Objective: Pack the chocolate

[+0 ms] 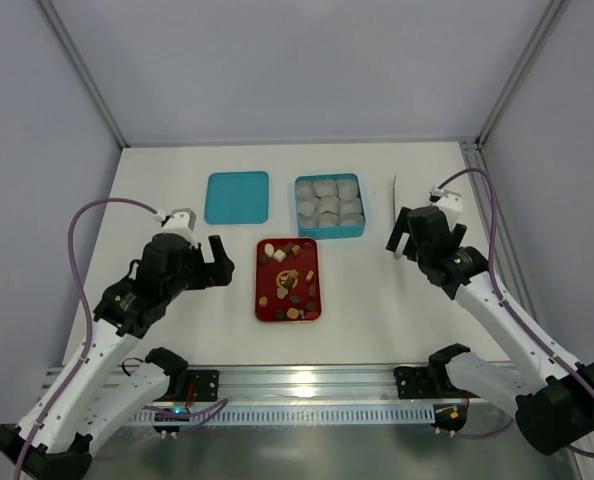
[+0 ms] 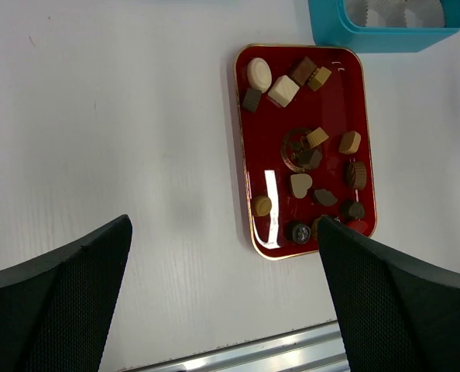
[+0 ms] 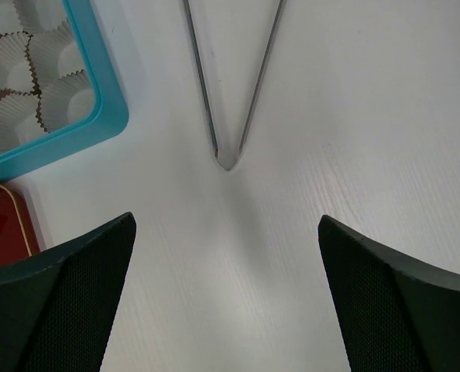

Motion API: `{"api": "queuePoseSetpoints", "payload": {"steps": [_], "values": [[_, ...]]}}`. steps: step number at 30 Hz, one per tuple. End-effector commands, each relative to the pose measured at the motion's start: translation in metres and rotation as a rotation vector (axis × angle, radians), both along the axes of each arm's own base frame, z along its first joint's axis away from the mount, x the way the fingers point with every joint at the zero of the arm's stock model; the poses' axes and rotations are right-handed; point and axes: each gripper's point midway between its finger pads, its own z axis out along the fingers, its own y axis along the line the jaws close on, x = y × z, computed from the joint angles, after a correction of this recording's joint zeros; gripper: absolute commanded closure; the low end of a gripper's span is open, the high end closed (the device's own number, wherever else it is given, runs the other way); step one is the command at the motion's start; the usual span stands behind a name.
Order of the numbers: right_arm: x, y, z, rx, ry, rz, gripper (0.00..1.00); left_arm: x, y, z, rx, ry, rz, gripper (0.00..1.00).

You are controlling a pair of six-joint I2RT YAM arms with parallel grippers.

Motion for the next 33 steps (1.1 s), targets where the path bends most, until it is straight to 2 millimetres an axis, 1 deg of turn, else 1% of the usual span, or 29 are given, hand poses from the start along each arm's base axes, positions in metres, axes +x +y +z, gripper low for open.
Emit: {"api": "queuePoseSetpoints", "payload": {"steps": [1, 6, 9, 10, 12, 14, 15, 17, 18, 19, 20, 21, 22, 23, 25, 26, 28, 29, 31, 32, 33], "values": [[0.012, 0.006, 0.023, 0.040, -0.076, 0.018, 0.00, 0.003, -0.004, 0.005, -0.011, -0.022, -0.018, 0.00], [0.015, 0.001, 0.022, 0.014, -0.060, 0.015, 0.00, 0.003, -0.005, 0.003, -0.009, -0.014, -0.022, 0.00], [0.020, 0.000, 0.018, 0.020, -0.033, 0.030, 0.00, 0.003, -0.005, 0.003, -0.008, -0.013, -0.022, 0.00], [0.024, -0.002, 0.017, 0.032, -0.025, 0.031, 0.00, 0.003, -0.005, 0.003, -0.009, -0.014, -0.022, 0.00], [0.030, -0.004, 0.009, 0.027, 0.007, 0.028, 0.00, 0.003, -0.005, 0.003, -0.009, -0.014, -0.022, 0.00], [0.041, -0.009, 0.011, 0.026, 0.004, 0.024, 0.00, 0.003, -0.006, 0.002, -0.007, -0.012, -0.025, 0.00], [0.046, -0.012, 0.002, 0.014, 0.034, 0.015, 0.00, 0.003, -0.006, 0.002, -0.009, -0.009, -0.026, 0.00], [0.058, -0.014, -0.001, 0.018, 0.048, 0.013, 0.00, 0.003, -0.007, 0.002, -0.009, -0.007, -0.032, 0.00], [0.064, -0.019, -0.010, 0.013, 0.078, -0.002, 0.00, 0.003, -0.007, 0.001, -0.009, -0.005, -0.031, 0.00], [0.069, -0.020, -0.013, 0.010, 0.085, -0.002, 0.00, 0.003, -0.007, 0.002, -0.009, -0.007, -0.031, 0.00], [0.075, -0.020, -0.011, 0.008, 0.086, 0.006, 0.00, 0.002, -0.008, 0.002, -0.012, -0.007, -0.035, 0.00], [0.079, -0.024, -0.013, 0.007, 0.093, -0.008, 0.00, 0.002, -0.008, 0.002, -0.012, -0.007, -0.039, 0.00], [0.083, -0.028, -0.023, -0.006, 0.129, -0.019, 0.00, 0.002, -0.009, 0.002, -0.014, -0.007, -0.041, 0.00], [0.089, -0.030, -0.022, -0.003, 0.126, -0.022, 0.00, 0.002, -0.009, 0.002, -0.014, -0.004, -0.042, 0.00], [0.097, -0.028, -0.032, 0.010, 0.146, -0.009, 0.00, 0.002, -0.009, 0.002, -0.015, -0.005, -0.044, 0.00], [0.103, -0.027, -0.033, 0.009, 0.148, -0.006, 0.00, 0.002, -0.010, 0.002, -0.016, -0.005, -0.045, 0.00], [0.108, -0.025, -0.040, 0.006, 0.175, 0.001, 0.00, 0.002, -0.009, 0.002, -0.015, -0.005, -0.046, 0.00], [0.113, -0.024, -0.049, 0.002, 0.200, 0.005, 0.00, 0.002, -0.009, 0.002, -0.014, -0.004, -0.046, 0.00], [0.120, -0.022, -0.055, 0.005, 0.212, 0.010, 0.00, 0.002, -0.010, 0.002, -0.015, -0.005, -0.046, 0.00], [0.121, -0.022, -0.062, 0.004, 0.229, 0.010, 0.00, 0.002, -0.009, 0.001, -0.014, -0.002, -0.044, 0.00], [0.124, -0.022, -0.065, 0.008, 0.233, 0.006, 0.00, 0.002, -0.009, 0.001, -0.014, -0.002, -0.044, 0.00]]}}
